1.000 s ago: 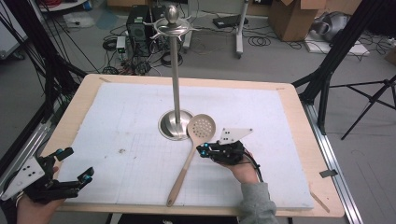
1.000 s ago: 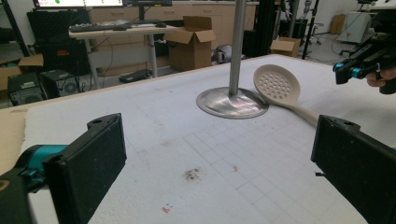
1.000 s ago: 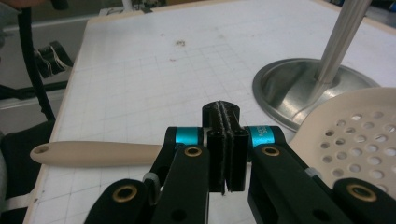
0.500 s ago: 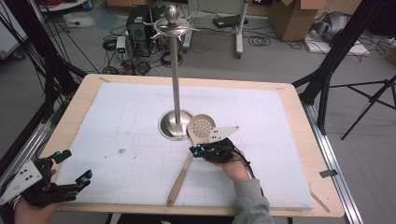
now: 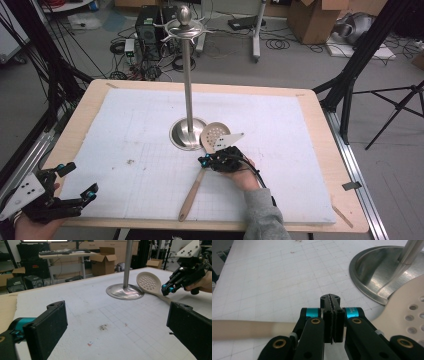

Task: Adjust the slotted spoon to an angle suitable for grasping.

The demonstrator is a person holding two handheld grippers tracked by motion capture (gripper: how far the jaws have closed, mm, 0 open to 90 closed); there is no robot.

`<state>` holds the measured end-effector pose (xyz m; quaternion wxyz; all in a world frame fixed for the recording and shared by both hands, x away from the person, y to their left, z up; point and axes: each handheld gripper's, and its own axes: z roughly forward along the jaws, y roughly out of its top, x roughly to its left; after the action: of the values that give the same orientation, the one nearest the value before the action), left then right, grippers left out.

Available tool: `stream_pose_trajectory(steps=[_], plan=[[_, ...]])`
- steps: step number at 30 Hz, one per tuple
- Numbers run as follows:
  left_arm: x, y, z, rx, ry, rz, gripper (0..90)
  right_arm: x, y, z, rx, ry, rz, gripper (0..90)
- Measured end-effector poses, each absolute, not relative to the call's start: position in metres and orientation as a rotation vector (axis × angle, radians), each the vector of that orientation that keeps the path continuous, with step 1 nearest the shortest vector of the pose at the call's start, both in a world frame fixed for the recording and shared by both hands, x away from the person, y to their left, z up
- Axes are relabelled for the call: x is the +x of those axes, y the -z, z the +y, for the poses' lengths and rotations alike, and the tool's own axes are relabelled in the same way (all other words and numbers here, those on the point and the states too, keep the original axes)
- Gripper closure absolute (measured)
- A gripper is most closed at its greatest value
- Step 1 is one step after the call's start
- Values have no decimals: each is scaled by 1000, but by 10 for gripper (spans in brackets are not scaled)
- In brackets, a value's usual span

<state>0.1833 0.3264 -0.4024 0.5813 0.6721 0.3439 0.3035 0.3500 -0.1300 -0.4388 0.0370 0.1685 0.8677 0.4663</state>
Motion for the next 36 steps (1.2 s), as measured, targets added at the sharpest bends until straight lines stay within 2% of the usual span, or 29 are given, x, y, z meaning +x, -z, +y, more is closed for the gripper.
stream_pose_trajectory(steps=[36], plan=[[184, 404, 325, 1588, -700, 799, 36, 357, 446, -122, 564, -1281, 2677, 900]])
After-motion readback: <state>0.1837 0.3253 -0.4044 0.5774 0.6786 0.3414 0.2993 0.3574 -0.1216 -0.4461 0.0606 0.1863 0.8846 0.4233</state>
